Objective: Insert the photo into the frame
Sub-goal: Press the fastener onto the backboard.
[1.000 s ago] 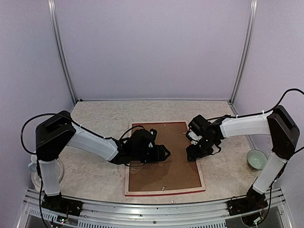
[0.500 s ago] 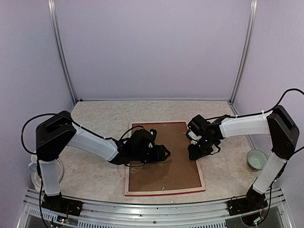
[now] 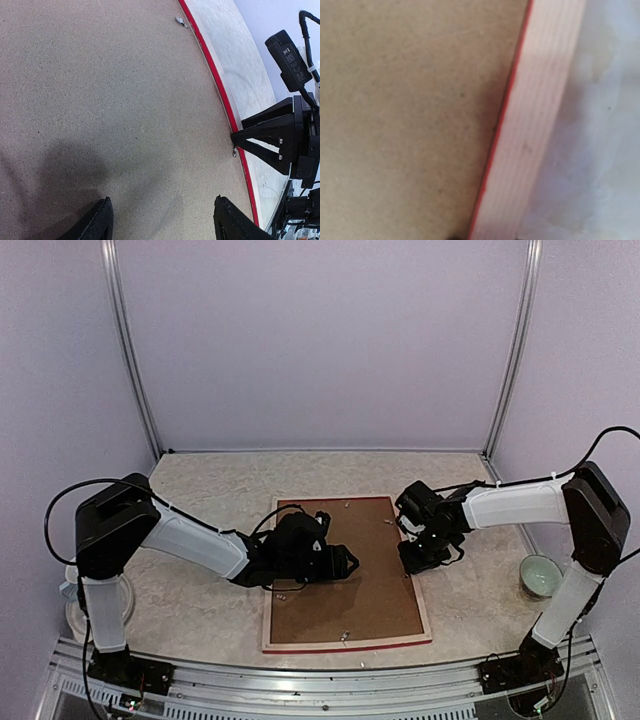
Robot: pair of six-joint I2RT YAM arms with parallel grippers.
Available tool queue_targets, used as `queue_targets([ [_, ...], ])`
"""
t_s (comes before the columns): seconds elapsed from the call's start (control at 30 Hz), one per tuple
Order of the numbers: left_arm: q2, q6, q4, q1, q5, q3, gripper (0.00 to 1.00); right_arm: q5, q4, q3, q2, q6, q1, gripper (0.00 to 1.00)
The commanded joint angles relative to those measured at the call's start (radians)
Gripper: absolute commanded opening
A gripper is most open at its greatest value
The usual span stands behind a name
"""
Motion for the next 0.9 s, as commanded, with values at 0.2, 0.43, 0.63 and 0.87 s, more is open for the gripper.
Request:
queue_targets([
  [0.2,0.0,0.004,-0.077,-0.007,-0.014,-0.032,0.69,-0.051,-0.002,-0.007,0.003,-0.001,0.015,0.28],
  [0.43,-0.077,0.072,-0.146,-0.008,-0.111,0.04,0.72,0.005,-0.092,0.156,-0.007,-0.007,0.007,0.63],
  [0.63,-0.104,0.097,-0.17,0.004,-0.142,0.072,0.73,0.044,-0.13,0.298,0.087,-0.041,-0.037,0.76],
  [0.87,-0.093,0.088,-0.153,0.011,-0.135,0.037,0.73,0.053,-0.137,0.428,0.201,-0.071,-0.1,0.88],
])
